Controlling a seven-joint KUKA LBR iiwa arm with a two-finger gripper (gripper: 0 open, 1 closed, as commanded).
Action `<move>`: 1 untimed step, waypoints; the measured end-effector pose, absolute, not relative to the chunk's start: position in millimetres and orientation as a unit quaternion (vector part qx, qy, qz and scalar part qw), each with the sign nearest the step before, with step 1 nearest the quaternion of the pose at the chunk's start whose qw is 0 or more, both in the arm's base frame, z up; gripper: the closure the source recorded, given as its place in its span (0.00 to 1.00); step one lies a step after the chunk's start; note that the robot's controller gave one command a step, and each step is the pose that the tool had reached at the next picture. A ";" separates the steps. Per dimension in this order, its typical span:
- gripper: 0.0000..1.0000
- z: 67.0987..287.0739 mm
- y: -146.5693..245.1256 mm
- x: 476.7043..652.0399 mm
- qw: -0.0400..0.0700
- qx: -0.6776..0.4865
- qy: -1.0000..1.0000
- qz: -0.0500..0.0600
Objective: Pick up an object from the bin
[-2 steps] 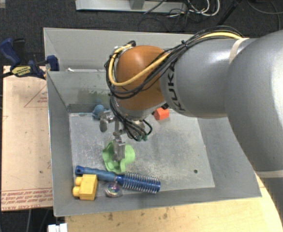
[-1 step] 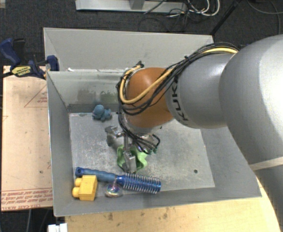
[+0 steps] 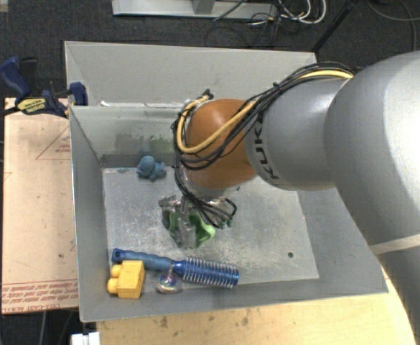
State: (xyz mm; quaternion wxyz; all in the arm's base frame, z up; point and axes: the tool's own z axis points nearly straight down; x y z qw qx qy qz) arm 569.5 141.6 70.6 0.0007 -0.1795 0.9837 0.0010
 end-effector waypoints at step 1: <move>1.00 106.1 151.0 547.1 0.001 -0.192 0.981 0.001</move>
Offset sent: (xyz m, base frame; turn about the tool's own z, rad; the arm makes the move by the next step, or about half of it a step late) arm -0.0224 0.0080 0.0338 -0.0236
